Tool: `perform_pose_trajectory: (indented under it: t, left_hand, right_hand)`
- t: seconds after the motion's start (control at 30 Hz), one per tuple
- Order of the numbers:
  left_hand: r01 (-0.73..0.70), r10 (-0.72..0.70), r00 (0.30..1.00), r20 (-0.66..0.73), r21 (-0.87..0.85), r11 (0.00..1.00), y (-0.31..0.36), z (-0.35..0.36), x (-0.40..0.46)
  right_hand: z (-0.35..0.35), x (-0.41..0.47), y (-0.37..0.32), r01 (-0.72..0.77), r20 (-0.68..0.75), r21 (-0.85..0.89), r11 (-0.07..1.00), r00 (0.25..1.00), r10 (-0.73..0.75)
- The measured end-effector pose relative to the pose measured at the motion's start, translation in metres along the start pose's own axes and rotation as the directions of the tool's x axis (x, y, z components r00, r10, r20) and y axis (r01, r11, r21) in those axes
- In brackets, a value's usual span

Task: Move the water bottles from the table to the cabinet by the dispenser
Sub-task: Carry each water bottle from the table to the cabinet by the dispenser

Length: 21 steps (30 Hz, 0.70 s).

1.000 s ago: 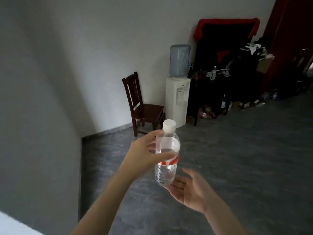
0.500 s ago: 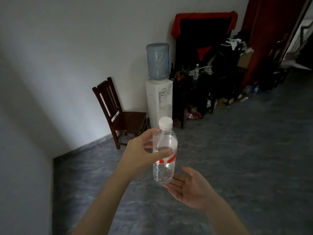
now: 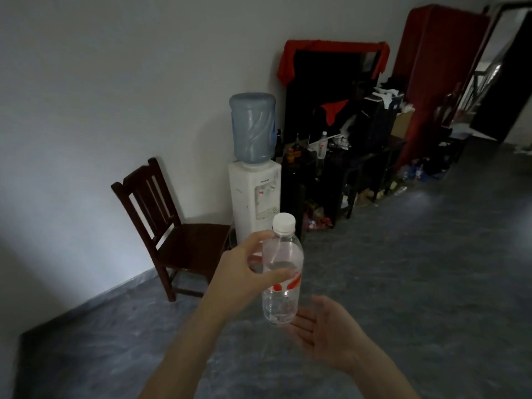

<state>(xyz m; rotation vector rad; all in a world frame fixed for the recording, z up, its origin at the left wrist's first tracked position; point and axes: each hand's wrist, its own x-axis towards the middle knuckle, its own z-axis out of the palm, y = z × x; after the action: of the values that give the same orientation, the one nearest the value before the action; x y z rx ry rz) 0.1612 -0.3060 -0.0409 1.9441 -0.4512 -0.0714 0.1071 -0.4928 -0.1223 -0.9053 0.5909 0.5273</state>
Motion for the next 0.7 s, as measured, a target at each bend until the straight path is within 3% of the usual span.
perform_pose_trajectory:
  t: [0.43,0.7]
  left_hand:
    - [-0.041,0.042,0.995,0.092,-0.017,0.999,-0.032,0.052,0.213]
    - [-0.060,0.060,0.994,0.087,-0.004,0.998,-0.032,0.118,0.374]
  right_hand:
    - [-0.044,0.117,-0.151,0.036,-0.103,0.147,0.989,0.994,-0.021]
    - [-0.106,0.190,-0.292,0.076,-0.126,0.163,0.984,0.991,-0.055]
